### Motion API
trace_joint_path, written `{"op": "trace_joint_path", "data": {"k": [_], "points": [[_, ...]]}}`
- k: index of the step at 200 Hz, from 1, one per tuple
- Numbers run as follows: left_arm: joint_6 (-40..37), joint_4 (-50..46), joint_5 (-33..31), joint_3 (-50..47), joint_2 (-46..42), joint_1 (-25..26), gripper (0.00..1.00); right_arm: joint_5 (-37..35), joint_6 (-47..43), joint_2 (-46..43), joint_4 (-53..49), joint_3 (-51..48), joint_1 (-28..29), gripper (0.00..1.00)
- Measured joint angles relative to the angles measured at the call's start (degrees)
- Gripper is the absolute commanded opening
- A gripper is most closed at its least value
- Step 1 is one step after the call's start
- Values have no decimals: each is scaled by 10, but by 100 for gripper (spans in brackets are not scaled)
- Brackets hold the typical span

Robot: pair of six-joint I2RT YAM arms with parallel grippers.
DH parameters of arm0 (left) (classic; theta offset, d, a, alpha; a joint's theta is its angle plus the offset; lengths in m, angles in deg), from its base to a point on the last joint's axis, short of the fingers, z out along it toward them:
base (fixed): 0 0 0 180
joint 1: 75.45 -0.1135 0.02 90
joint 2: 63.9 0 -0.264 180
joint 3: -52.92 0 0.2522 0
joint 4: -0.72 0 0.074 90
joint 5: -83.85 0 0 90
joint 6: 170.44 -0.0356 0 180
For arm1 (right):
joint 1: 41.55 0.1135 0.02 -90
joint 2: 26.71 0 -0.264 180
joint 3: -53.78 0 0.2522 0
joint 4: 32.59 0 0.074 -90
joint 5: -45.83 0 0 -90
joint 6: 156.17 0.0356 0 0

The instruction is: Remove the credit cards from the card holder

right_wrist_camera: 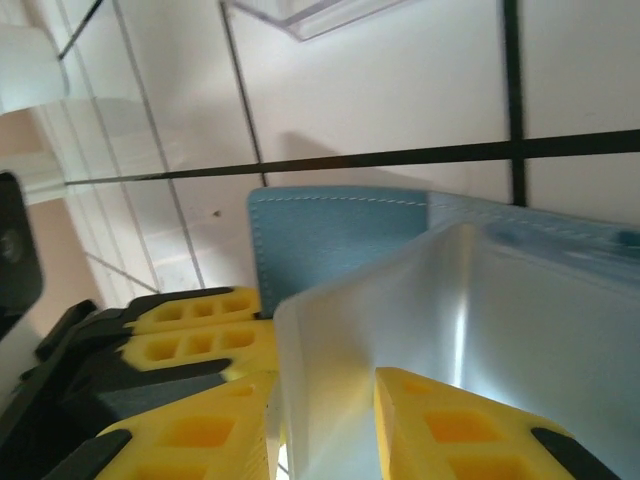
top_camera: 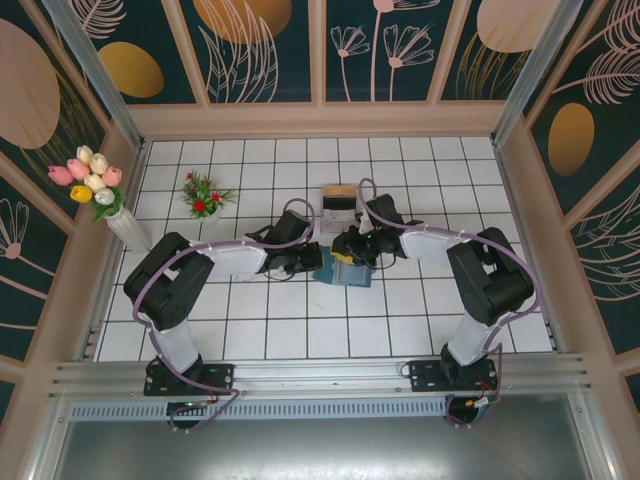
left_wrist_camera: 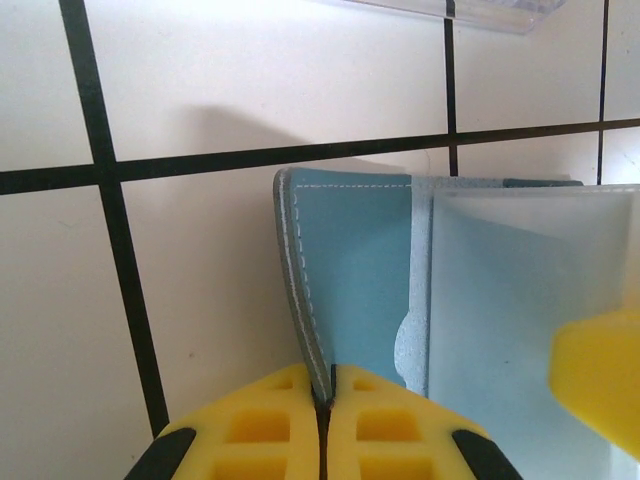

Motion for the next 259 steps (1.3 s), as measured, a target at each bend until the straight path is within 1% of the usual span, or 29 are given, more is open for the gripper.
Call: {"op": "trace_joint_path", "data": {"k": [21,39,61,97,139,176,229,259], "points": [[0,0,0,-2,0,-3,0,-46,-12,-18,-44,2,-6,40],[0,0,0,-5,0,-5,0,-82,-19,-49,-79,2,-21,43],[0,0,0,-5,0,-6,0,-96,-28,-74,-88,-3,-39,46],[0,0,0,-5,0,-6,0,-95,-29,-70,-93,-10,-42,48],[0,0,0,-5,0,-6,0,-97,-37,-38,-104,-10,-40,50],[0,0,0,-5,0,-6,0,-94,-44,-26,-101,-9,-35,49],[1,0,0,-5,0,-7,0,-52,-44,-28,-87,-8,-20,48],[1,0,1,-5,0,-7,0,-32,-44,-48,-82,-8,-20,48]]}}
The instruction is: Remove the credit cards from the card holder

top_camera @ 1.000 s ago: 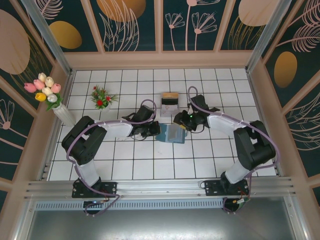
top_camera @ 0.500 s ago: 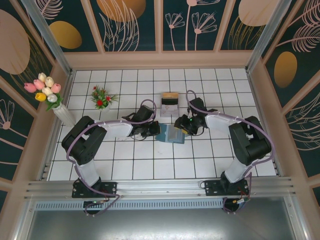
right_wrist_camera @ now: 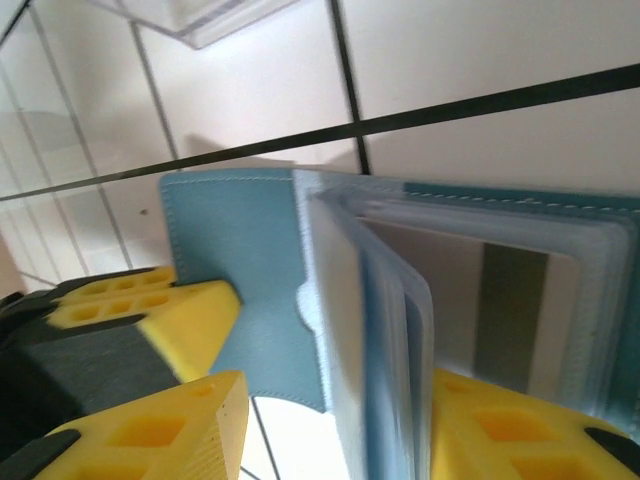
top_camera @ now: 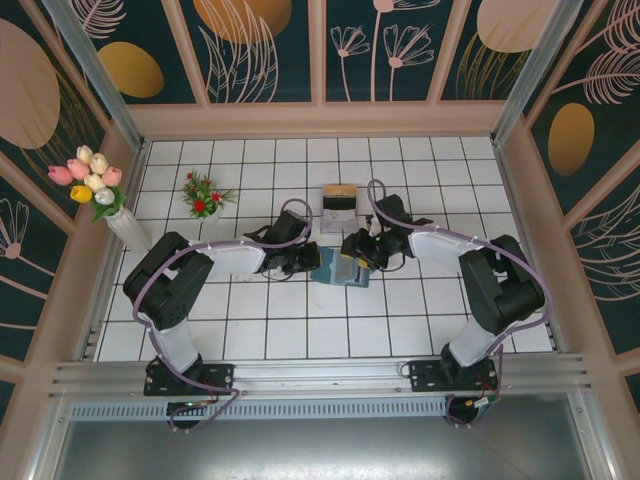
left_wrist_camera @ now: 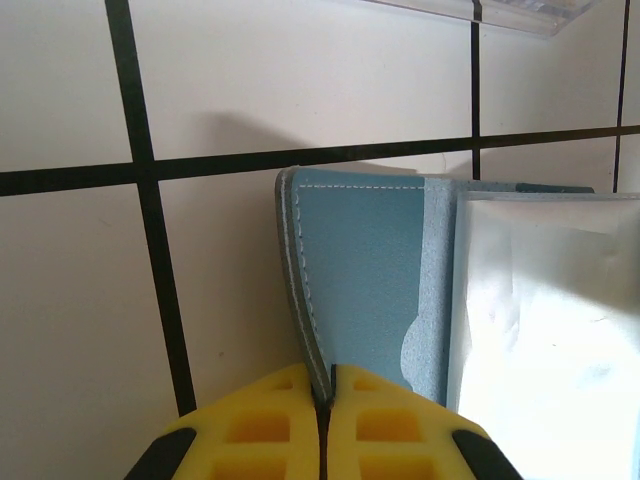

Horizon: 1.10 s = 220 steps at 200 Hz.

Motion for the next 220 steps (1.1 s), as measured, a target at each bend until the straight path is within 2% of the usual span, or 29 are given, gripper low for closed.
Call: {"op": "trace_joint_path", "data": {"k": [58,137,180,220], "points": [[0,2,11,0,0,-3,0,69,5,-21,78,-7,3,48],[2,19,28,-7,0,-7,1,89,35,48,137,-7,27,44],[2,21,32,-12,-11,-8,9,85,37,53,137,-7,27,43],[9,7,28,-14,-46,-9,26,86,37,81,138,-2,27,42]]}}
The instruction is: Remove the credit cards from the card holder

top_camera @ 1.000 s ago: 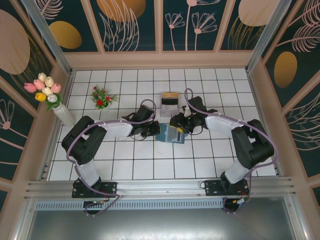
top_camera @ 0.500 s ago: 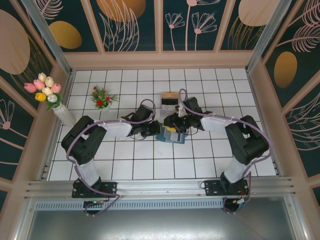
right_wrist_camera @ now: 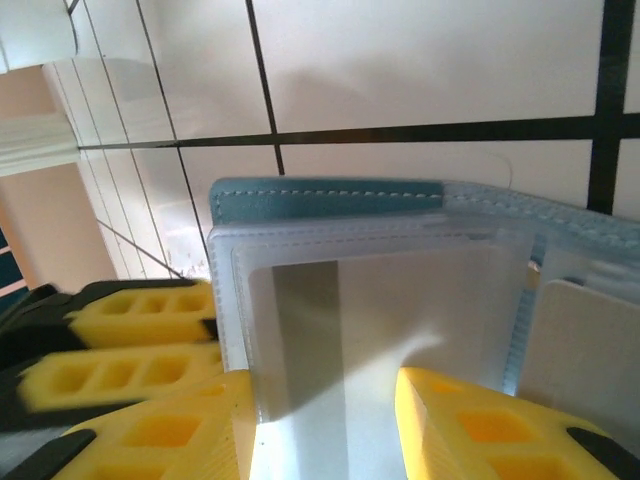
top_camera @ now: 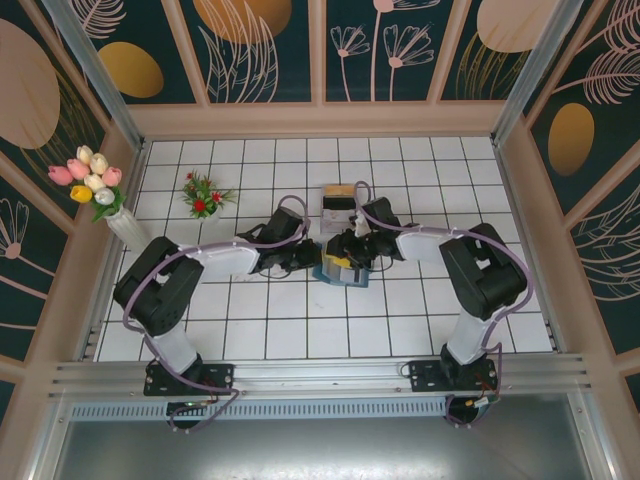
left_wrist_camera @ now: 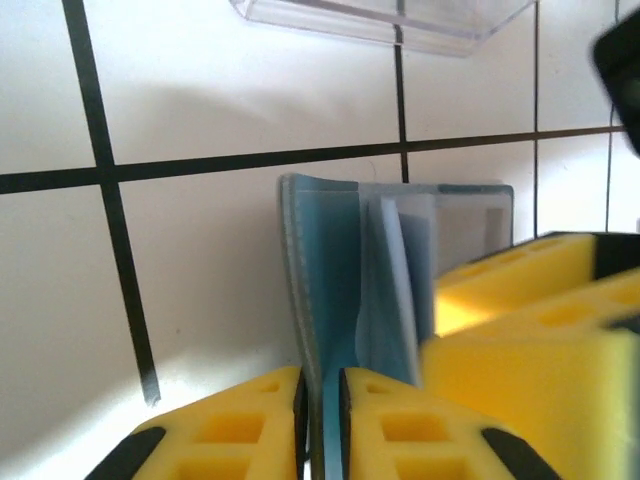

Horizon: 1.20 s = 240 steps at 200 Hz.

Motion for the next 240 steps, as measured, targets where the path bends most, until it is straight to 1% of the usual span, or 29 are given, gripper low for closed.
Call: {"op": "trace_joint_path", "data": {"k": [24,48,59,70,95,113,127,138,162,182,196,206,240], "points": [[6,-23,-26,-1,-44,-6,30,-1,0,9,-1,4,0,42],[8,-53,-65,-1,-84,-9,31,-1,0,14,-3,9,0,42],[10,-58,-73,-2,-95,-9,30,-2,0,14,-3,11,0,41],[14,-55,-73,-5,-106,-10,29,-3,0,14,-5,14,0,41],[26,-34,-54,-17,-119,-10,20,-14,-1,10,-15,18,-1,40],[37,-5,-24,-25,-119,-10,11,-20,-3,1,-25,18,-4,35],[49,20,-4,-31,-119,-10,4,-28,-5,-2,-29,18,-7,28],[55,28,6,-31,-118,-9,0,-32,-5,-2,-33,18,-8,25],[66,47,16,-31,-108,0,0,-40,-7,-2,-47,18,-8,20],[73,54,21,-31,-87,16,0,-44,-7,0,-57,23,-8,18],[77,55,21,-30,-71,24,0,-46,-8,7,-63,33,-7,13],[79,54,21,-28,-58,28,0,-47,-7,12,-67,42,-7,11],[87,56,21,-24,-15,29,0,-66,-9,17,-86,50,-8,11]]}}
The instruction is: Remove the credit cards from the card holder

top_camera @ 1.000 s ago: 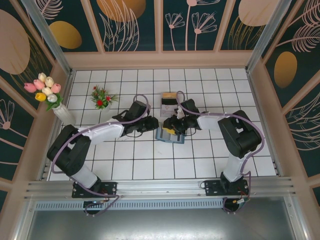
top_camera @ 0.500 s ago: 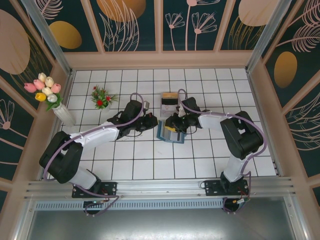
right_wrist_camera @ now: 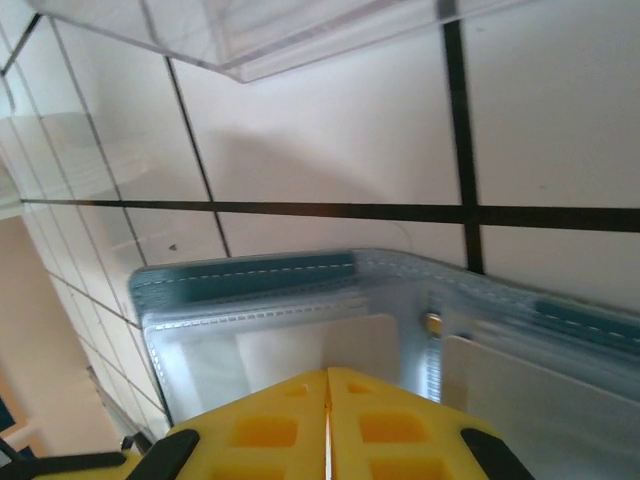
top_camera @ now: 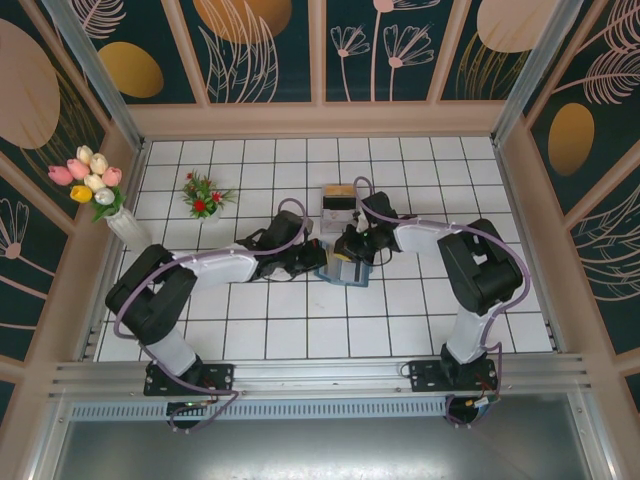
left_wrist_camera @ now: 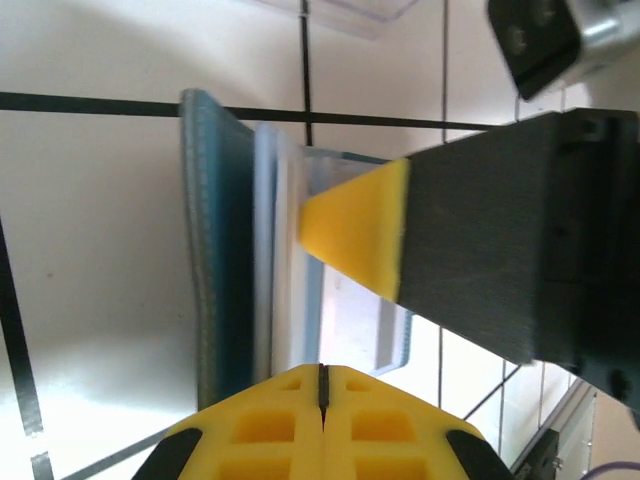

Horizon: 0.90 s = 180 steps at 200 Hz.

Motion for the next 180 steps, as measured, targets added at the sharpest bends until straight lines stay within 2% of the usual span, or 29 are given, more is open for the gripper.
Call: {"op": "trace_joint_path", "data": {"k": [37,57,77,105,142,180], "points": [[2,2,0,6,43,1,0,-28,0,-10,-24,0,-3,16],[2,1,0,6,50,1,0,-50,-5,-47,-40,-10,-10,24],[2,-1,0,13,50,1,8,-85,-17,-96,-64,-26,-17,30],[2,-5,-3,27,50,1,10,-125,-29,-143,-92,-54,-30,35],[4,-8,-1,36,50,1,16,-150,-45,-141,-115,-73,-46,42],[12,-7,6,46,50,1,21,-158,-57,-127,-115,-75,-47,43]]}}
